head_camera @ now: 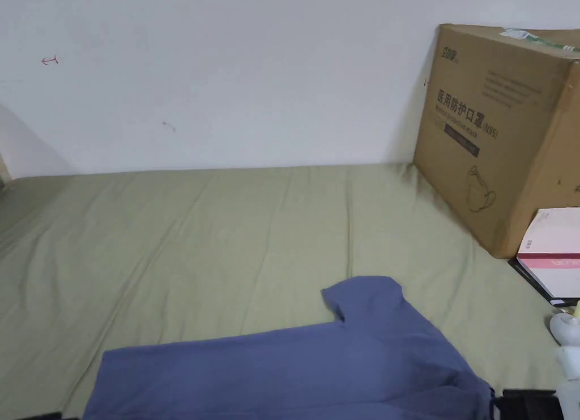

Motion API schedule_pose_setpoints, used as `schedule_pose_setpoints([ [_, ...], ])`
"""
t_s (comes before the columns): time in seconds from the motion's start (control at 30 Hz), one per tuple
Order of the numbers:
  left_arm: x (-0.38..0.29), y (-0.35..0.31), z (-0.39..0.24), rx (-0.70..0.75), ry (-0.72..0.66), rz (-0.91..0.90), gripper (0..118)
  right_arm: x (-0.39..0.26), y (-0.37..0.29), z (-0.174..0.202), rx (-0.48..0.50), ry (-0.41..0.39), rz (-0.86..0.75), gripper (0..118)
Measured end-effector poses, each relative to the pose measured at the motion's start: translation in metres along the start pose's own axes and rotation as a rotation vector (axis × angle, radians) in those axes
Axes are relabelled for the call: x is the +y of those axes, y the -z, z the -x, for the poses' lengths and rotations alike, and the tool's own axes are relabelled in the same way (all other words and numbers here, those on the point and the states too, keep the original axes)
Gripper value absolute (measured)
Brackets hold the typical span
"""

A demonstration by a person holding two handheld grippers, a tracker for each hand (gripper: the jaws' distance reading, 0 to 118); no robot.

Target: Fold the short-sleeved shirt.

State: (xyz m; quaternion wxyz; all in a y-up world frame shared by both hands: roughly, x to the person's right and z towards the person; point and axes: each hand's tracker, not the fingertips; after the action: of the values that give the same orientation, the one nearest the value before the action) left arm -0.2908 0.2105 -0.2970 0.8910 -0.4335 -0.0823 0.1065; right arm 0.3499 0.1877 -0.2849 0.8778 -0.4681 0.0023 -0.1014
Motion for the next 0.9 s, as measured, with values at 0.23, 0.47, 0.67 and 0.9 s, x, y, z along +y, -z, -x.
schedule_pose_setpoints([
  [0.23, 0.039, -0.008, -0.064, -0.131, 0.097, -0.19, 0, 0.036, -0.034, 0.077, 0.43, 0.026, -0.295, 6],
  [0.47, 0.045, 0.027, -0.067, -0.139, 0.063, -0.197, 0, 0.058, -0.009, 0.112, 0.566, -0.038, -0.279, 2],
  [0.67, 0.112, 0.117, -0.008, 0.063, 0.106, 0.114, 0, 0.074, 0.027, 0.118, 0.559, -0.051, -0.188, 2],
  [0.9, 0.127, 0.222, 0.044, 0.152, 0.032, 0.185, 99, 0.074, 0.066, 0.101, 0.57, 0.133, -0.118, 2],
])
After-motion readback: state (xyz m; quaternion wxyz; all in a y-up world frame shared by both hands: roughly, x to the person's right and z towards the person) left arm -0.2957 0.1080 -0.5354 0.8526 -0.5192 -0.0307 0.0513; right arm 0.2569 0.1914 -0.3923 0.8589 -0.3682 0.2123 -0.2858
